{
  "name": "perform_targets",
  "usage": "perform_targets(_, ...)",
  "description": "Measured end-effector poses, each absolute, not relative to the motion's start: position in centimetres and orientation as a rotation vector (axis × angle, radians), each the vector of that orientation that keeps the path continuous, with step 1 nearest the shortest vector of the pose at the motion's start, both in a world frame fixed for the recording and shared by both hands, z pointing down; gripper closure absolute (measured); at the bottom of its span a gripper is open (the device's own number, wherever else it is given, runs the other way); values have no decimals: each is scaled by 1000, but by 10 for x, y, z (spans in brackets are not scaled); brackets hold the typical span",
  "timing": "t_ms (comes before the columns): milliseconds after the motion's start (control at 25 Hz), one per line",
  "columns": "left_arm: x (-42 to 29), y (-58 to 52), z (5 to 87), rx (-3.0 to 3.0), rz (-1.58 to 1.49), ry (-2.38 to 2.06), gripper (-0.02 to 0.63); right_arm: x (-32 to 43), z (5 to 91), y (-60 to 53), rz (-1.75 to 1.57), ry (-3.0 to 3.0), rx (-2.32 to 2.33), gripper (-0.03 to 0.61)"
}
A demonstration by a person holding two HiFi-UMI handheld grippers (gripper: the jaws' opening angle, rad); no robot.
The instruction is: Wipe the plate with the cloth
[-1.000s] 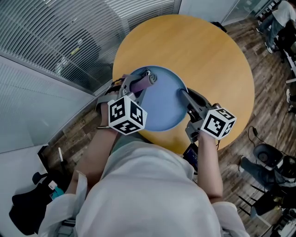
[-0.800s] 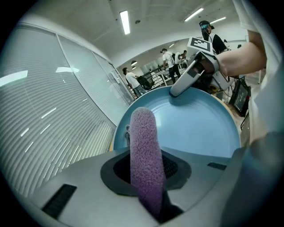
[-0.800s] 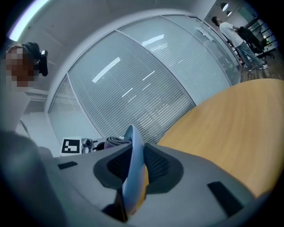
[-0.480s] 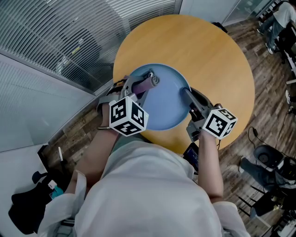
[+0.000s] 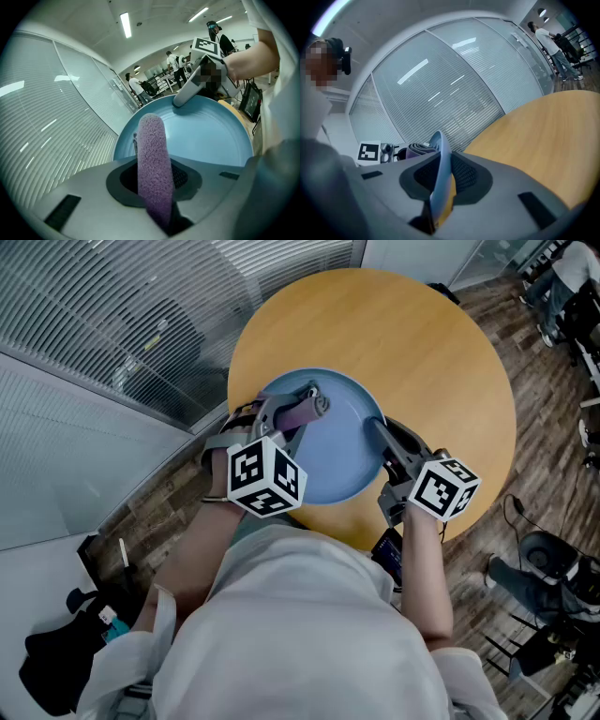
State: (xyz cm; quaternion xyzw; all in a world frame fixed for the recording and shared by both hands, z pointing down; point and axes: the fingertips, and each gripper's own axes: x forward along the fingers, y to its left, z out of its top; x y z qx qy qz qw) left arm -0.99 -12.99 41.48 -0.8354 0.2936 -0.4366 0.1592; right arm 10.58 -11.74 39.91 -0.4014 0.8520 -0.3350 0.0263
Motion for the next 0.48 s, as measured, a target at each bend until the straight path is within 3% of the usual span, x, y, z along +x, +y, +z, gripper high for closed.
perform_targets(480,8,-127,414,-2397,-1225,797,531,96,398,-115,-1021,2667,-1218,506)
